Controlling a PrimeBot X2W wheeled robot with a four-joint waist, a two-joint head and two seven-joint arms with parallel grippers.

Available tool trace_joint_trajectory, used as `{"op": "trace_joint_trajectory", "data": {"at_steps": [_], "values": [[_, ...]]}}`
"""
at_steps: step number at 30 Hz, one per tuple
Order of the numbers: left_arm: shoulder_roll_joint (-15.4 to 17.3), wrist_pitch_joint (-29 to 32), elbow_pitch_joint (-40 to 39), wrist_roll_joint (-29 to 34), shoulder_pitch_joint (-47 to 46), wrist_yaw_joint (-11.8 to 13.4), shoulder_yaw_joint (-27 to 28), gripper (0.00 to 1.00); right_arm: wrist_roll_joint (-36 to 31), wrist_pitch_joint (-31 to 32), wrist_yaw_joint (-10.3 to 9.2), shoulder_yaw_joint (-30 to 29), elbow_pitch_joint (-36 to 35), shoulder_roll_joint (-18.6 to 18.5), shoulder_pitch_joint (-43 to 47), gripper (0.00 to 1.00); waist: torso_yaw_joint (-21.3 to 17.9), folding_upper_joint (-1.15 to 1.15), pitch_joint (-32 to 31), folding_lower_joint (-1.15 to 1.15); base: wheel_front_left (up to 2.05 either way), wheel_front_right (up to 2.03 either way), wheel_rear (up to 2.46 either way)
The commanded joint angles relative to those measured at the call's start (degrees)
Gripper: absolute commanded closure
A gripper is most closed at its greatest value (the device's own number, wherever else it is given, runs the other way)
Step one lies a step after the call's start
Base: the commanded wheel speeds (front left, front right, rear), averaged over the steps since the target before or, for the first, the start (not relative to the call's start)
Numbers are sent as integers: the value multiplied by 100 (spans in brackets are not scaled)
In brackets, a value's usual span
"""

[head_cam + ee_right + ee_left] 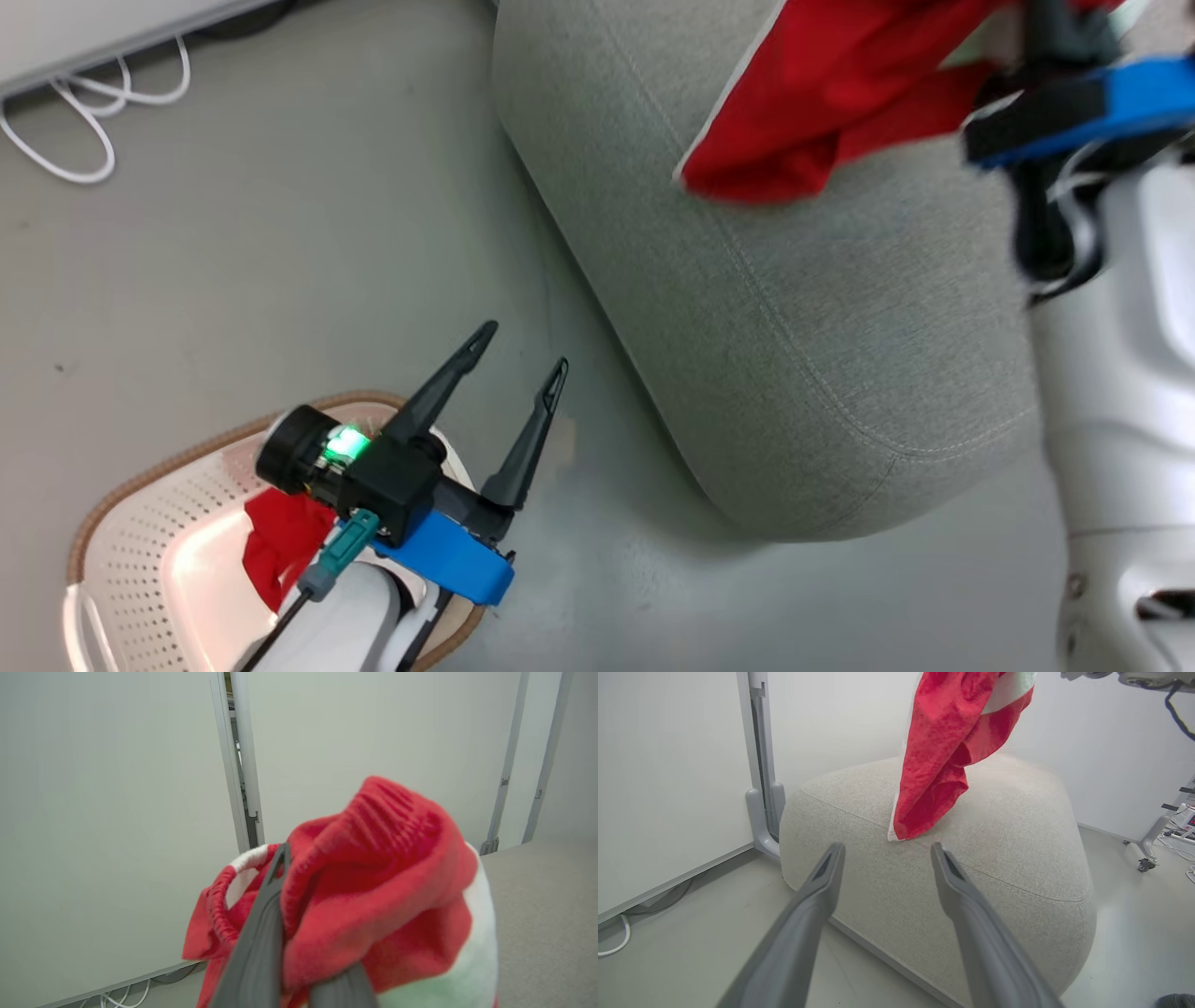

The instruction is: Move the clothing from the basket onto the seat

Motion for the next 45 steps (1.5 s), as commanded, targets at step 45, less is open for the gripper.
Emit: {"op": "trace_joint_trajectory", "data": {"at_steps": [45], "values": [[874, 722, -1753, 230, -252, 299, 46, 0, -490, -171, 3, -2042, 2349, -926, -458, 100, 366, 0, 1596, -1, 0, 0, 0]]}}
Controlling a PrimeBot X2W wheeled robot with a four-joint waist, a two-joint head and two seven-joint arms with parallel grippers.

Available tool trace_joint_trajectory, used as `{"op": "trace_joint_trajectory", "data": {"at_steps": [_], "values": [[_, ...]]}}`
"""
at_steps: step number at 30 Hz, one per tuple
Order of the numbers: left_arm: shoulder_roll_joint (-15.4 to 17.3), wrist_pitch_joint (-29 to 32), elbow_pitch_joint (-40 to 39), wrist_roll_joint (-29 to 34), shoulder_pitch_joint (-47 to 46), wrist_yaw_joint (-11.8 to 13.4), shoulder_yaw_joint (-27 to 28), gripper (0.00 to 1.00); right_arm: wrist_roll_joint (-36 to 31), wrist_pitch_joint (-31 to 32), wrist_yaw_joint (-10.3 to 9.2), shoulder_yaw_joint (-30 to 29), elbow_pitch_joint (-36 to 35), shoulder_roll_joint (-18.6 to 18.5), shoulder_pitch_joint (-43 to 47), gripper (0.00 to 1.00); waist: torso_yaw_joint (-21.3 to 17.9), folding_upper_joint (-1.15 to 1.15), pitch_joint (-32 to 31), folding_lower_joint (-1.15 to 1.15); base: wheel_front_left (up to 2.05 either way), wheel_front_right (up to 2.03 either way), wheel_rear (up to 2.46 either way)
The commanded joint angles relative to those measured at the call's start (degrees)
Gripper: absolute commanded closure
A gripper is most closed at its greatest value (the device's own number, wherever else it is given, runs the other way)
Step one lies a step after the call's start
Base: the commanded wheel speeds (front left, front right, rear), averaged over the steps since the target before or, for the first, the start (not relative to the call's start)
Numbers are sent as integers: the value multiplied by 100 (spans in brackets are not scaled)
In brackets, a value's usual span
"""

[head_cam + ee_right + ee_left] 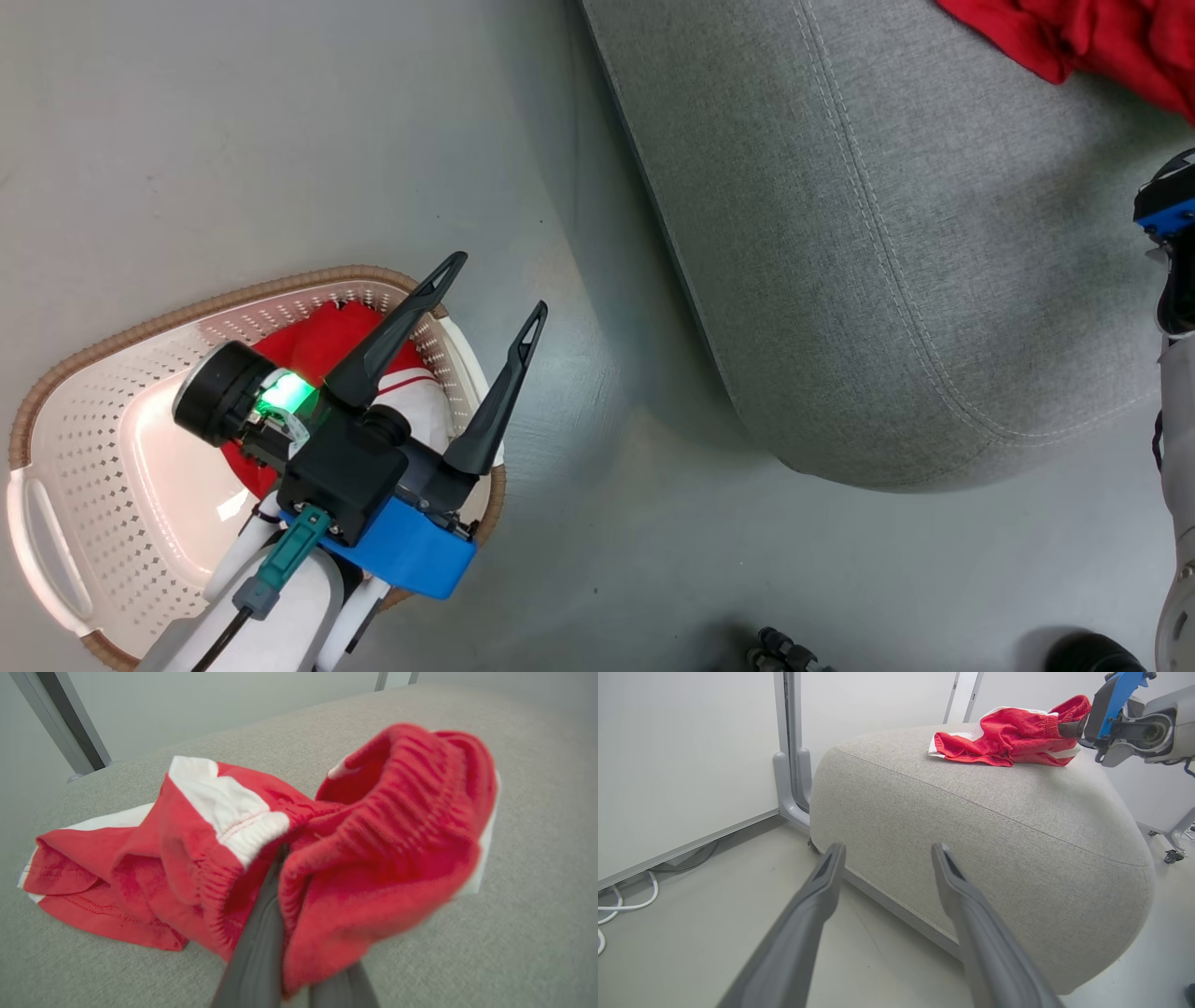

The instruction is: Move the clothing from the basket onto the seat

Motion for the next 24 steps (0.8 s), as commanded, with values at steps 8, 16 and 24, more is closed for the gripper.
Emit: {"op": "trace_joint_trajectory", "data": {"at_steps": [8, 16, 24], "values": [[-42, -59, 85, -35, -166, 33, -63, 0, -244, -34, 3, -127, -103, 61, -124, 100, 50, 0, -25, 0, 0, 0, 0], [-90, -131, 204, -94, -198, 58, -87, 0, -365, -35, 3, -128, -47, 78, -64, 0, 80, 0, -85, 0, 0, 0, 0], [-184, -234, 364, -137, -268, 32, -189, 0, -374, -36, 3, -100, 20, 2, -91, 0, 97, 0, -189, 0, 0, 0, 0]]}}
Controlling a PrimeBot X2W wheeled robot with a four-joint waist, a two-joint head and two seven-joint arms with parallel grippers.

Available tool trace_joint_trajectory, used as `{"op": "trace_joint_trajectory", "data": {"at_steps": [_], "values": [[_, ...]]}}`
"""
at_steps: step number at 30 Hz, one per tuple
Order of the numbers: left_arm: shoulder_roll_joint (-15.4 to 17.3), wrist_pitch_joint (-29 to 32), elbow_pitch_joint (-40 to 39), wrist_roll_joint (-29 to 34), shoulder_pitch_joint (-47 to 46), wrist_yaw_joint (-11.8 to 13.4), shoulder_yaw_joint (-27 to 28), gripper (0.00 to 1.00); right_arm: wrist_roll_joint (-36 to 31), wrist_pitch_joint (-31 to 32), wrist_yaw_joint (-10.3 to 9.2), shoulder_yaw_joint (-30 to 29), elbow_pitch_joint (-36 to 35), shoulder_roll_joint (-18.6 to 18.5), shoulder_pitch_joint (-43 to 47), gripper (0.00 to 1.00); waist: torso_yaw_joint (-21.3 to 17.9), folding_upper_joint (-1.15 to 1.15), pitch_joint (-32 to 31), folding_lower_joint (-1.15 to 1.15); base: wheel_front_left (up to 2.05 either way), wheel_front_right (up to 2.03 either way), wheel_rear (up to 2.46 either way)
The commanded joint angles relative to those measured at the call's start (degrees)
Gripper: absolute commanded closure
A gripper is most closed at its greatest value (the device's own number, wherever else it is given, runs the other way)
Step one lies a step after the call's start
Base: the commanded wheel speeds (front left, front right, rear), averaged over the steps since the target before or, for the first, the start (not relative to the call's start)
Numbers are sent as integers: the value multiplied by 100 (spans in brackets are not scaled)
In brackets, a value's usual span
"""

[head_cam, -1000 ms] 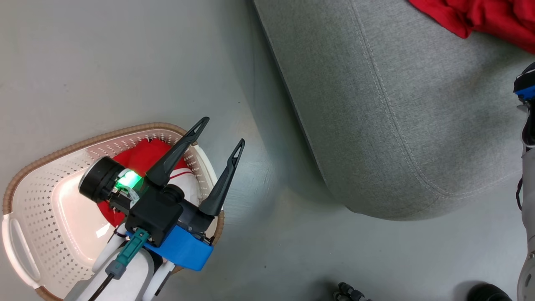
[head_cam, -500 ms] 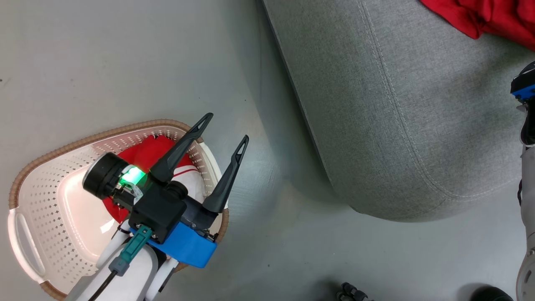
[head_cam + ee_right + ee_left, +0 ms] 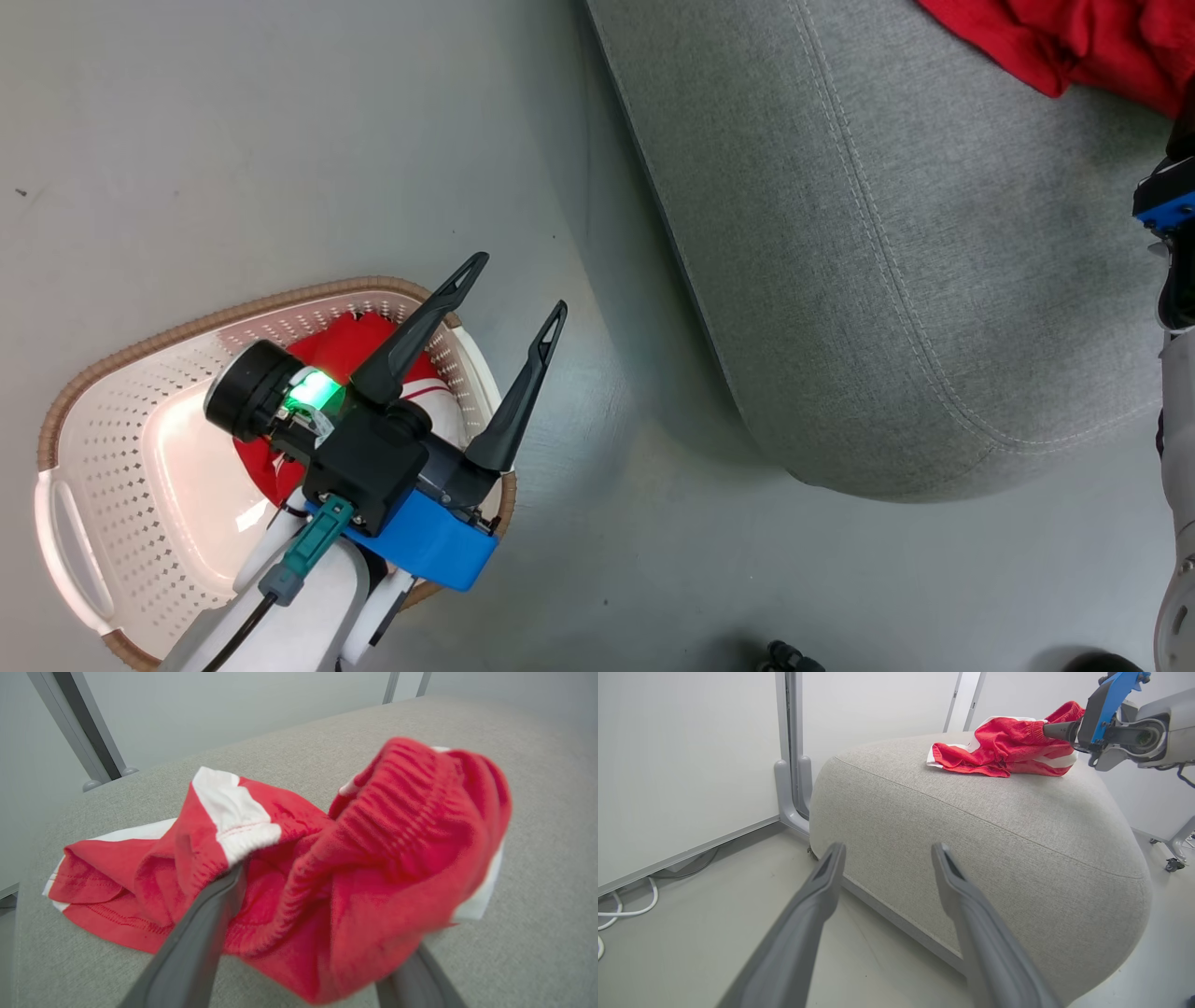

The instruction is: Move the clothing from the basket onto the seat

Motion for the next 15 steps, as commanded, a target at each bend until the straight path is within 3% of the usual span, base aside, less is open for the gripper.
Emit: {"op": "trace_joint_trajectory", "data": {"at_steps": [1, 15], "values": [[-23, -63, 58, -33, -101, -14, -21, 0, -34, -30, 3, 4, 11, -39, 14, 0, 3, 0, -52, 0, 0, 0, 0], [-258, -381, 601, -231, -63, 21, -71, 0, -70, -31, 3, 149, -38, 135, 524, 0, -16, 0, -635, 0, 0, 0, 0]]}}
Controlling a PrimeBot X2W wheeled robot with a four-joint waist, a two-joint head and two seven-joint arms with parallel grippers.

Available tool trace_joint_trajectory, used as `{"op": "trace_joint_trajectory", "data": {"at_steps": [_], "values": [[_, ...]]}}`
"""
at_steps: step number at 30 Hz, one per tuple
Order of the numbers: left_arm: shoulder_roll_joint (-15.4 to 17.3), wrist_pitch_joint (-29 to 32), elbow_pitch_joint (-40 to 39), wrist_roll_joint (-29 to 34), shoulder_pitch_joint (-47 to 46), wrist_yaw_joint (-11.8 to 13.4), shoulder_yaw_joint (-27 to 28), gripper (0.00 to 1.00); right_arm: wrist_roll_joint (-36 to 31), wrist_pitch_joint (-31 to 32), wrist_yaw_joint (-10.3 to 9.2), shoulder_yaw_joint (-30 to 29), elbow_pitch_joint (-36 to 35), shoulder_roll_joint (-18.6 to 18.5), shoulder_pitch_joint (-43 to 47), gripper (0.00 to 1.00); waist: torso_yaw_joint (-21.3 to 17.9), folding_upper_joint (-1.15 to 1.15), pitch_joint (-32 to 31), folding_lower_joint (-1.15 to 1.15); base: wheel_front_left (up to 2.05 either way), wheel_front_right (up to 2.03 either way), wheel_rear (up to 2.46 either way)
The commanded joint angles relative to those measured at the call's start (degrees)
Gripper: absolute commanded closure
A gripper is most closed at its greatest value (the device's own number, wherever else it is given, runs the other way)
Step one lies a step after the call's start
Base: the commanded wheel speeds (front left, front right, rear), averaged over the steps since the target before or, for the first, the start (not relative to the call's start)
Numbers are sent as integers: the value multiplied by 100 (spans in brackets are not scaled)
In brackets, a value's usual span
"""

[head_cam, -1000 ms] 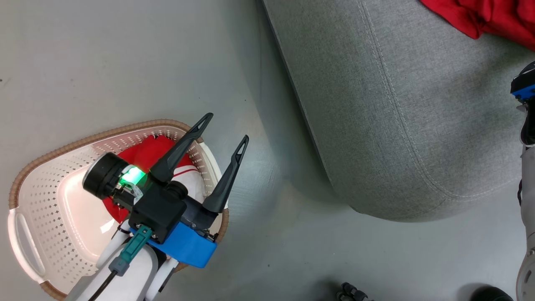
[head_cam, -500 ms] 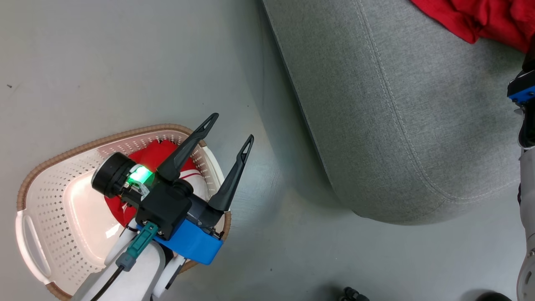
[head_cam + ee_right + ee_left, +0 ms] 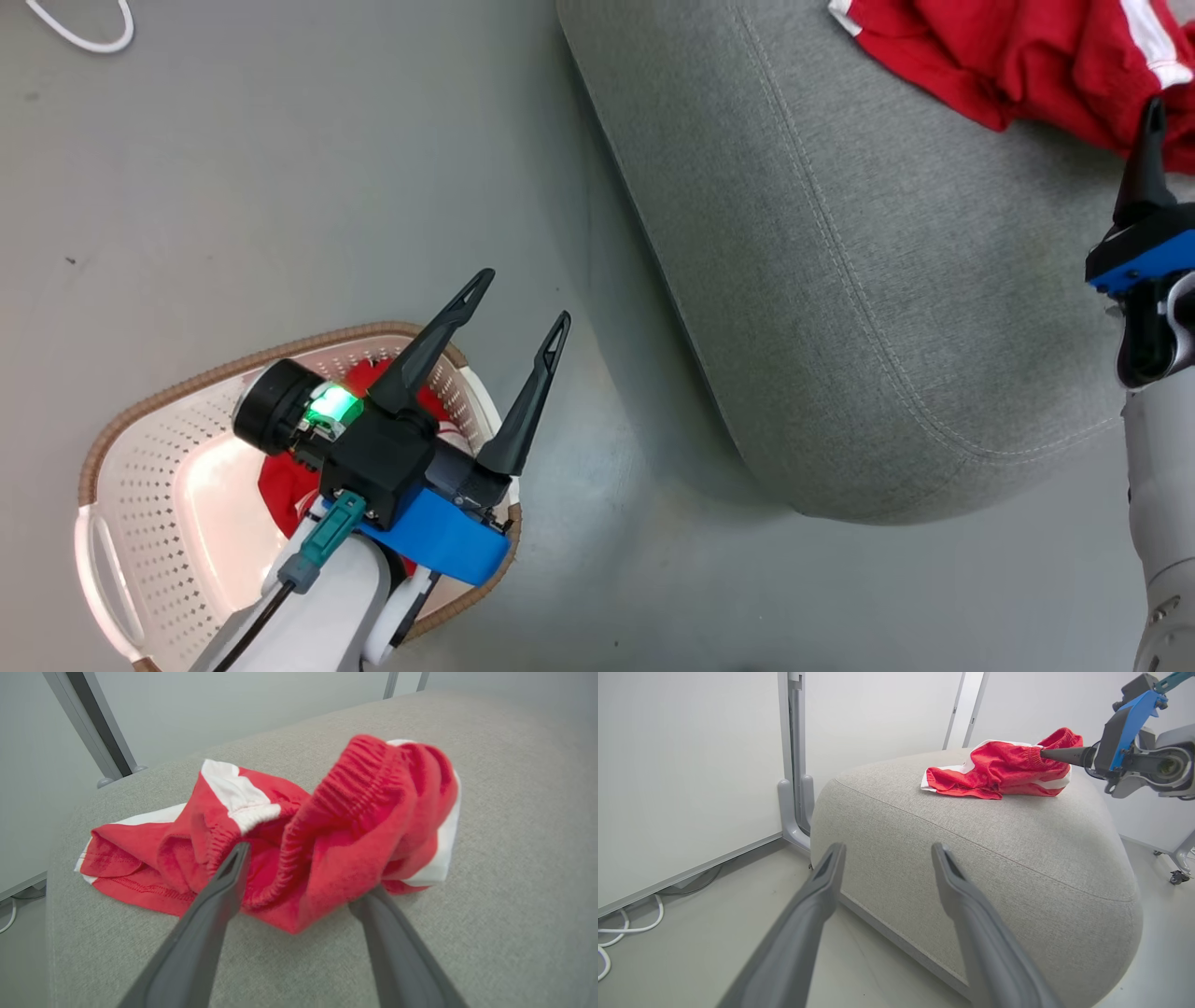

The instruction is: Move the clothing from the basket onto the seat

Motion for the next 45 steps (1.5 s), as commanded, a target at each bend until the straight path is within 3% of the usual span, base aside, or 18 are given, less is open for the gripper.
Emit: {"op": "trace_joint_trajectory", "data": {"at_steps": [1, 10, 22, 37, 45], "values": [[-31, -48, 58, -40, -40, 13, -7, 0, -7, -31, 3, 33, -1, 7, 97, 0, 4, 0, -122, 0, 0, 0, 0], [-254, -229, 583, -252, 183, 44, 24, 0, 31, -31, 3, 209, 73, 58, 454, 0, 42, 0, -770, 0, 0, 0, 0], [-713, -316, 1127, -453, 630, 49, 314, 0, 31, -29, 3, 497, -596, -16, 1415, 0, 374, 0, -1601, 0, 0, 0, 0], [-1270, -320, 1327, -179, 1564, -60, 1423, 0, 346, 1, 3, 795, -2342, 43, 3105, 0, 1252, 0, -2641, 0, 0, 0, 0], [-1444, -319, 1427, -40, 1834, -166, 1908, 0, 145, 314, 3, 1003, -3556, 216, 4096, 0, 1759, 0, -2916, 0, 0, 0, 0]]}}
